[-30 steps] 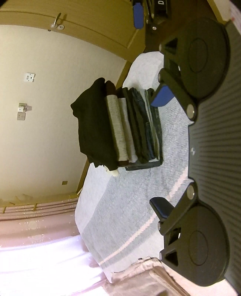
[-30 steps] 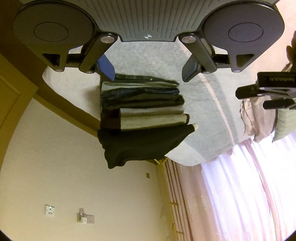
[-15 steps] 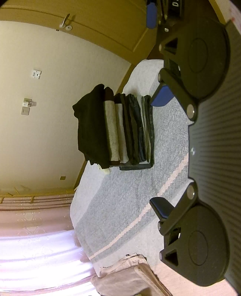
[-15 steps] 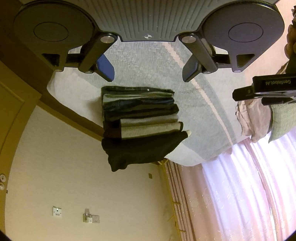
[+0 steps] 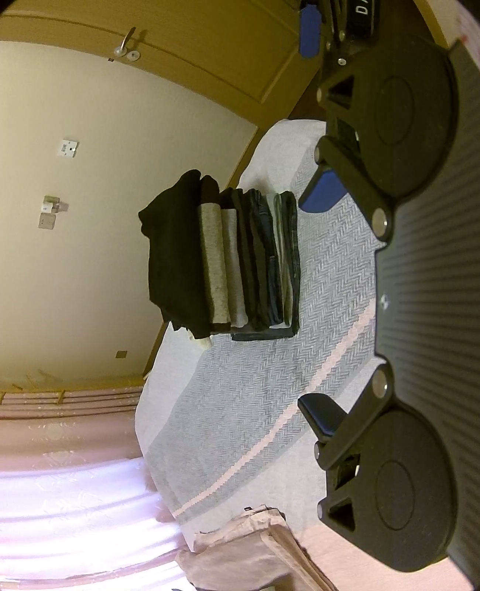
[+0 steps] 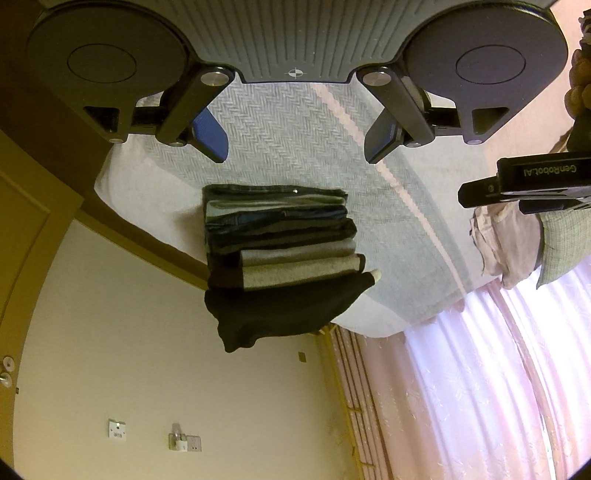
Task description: Fold large clothes
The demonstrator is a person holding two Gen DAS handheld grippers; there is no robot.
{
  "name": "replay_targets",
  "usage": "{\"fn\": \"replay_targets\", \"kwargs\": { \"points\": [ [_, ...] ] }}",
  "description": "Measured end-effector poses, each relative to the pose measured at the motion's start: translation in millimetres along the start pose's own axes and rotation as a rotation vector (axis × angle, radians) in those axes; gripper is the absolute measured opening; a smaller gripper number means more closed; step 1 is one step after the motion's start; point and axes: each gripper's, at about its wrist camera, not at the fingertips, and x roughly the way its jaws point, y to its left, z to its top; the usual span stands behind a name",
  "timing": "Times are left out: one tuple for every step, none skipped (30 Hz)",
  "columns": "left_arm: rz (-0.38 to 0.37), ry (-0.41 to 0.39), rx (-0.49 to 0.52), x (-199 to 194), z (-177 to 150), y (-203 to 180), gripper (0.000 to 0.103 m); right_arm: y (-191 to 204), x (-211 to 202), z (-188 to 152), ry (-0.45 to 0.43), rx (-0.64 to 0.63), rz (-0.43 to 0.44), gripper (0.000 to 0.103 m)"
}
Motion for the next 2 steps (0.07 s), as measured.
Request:
{"fn": "replay_targets", "kwargs": {
  "points": [
    [-0.003, -0.009, -0.003, -1.1, -0.7, -0.3, 0.102, 0.0, -0.1, -0.1, 0.0, 0.0, 0.001, 0.078],
    [-0.009, -0.011, -0.005, -1.6, -1.0, -0.6, 0.102, -0.3, -0.3, -0.6, 0.0, 0.0, 0.002, 0.078]
  ]
}}
